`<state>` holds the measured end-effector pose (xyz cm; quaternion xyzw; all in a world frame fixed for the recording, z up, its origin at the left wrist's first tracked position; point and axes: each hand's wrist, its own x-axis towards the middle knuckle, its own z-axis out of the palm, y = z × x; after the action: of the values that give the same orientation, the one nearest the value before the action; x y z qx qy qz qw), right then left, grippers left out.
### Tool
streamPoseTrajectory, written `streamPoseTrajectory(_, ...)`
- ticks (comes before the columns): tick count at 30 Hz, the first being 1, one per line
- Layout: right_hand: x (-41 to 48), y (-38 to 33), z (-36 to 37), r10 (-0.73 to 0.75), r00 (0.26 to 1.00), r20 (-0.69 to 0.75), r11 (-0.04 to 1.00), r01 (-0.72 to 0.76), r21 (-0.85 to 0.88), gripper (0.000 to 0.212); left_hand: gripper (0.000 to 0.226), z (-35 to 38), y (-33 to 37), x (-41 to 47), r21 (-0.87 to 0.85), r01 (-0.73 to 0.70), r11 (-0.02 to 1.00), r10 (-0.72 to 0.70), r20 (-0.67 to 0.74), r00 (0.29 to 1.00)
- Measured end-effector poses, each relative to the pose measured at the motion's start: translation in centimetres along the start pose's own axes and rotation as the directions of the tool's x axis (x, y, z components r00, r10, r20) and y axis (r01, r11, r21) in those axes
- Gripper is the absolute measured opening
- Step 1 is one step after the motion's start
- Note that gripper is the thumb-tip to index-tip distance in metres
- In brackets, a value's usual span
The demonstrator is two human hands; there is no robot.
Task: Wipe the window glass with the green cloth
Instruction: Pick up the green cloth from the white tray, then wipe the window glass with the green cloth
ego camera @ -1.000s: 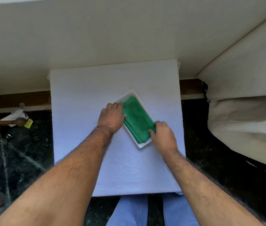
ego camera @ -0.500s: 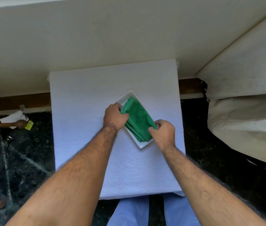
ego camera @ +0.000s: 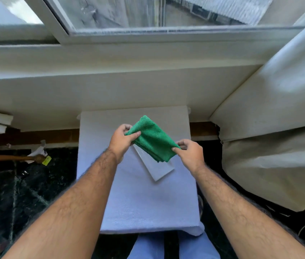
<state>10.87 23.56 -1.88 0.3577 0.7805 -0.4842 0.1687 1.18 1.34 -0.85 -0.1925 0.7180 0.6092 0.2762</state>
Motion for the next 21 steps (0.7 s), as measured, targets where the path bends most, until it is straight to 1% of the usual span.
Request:
streamPoseTrajectory(4,-2.3,-5.2,-4.4,-0.122,0.992,-0.042,0.993,0.122,-0.005,0.014,0.028,-0.3,7.1,-3.2,-0.055,-0.047,0.997,0.049,0.036,0.998)
streamPoseTrajectory(7,-3.9,-9.6,-7.9,-0.210,0.975,-0.075,0.977,0.211,0.019,0.014,0.019,-0.7,12.8,-5.4,-0.068,-0.118,0.991,0.123,0.072,0.990)
streamPoseTrajectory(10,-5.8,-14.3,-11.3,-0.284,0.951,-0.119,0.955,0.291,0.054,0.028,0.015,-0.8,18.8,-7.9,-0.073,-0.202,0.977,0.209,0.095,0.973)
streamPoseTrajectory(14,-8.8,-21.0,-15.6,-0.376,0.910,-0.173,0.908,0.399,0.125,0.021,0.018,-1.3,26.7,-11.3,-0.096,-0.327,0.940,0.335,0.082,0.939)
streamPoseTrajectory(18,-11.4,-26.7,-19.1,-0.480,0.855,-0.197,0.850,0.508,0.139,0.030,0.017,-2.2,33.3,-14.8,-0.117,-0.436,0.892,0.444,0.057,0.894)
streamPoseTrajectory(21,-13.1,-30.0,-21.4,-0.543,0.807,-0.231,0.800,0.581,0.147,0.016,0.014,-2.9,37.8,-17.4,-0.120,-0.512,0.851,0.521,0.053,0.852)
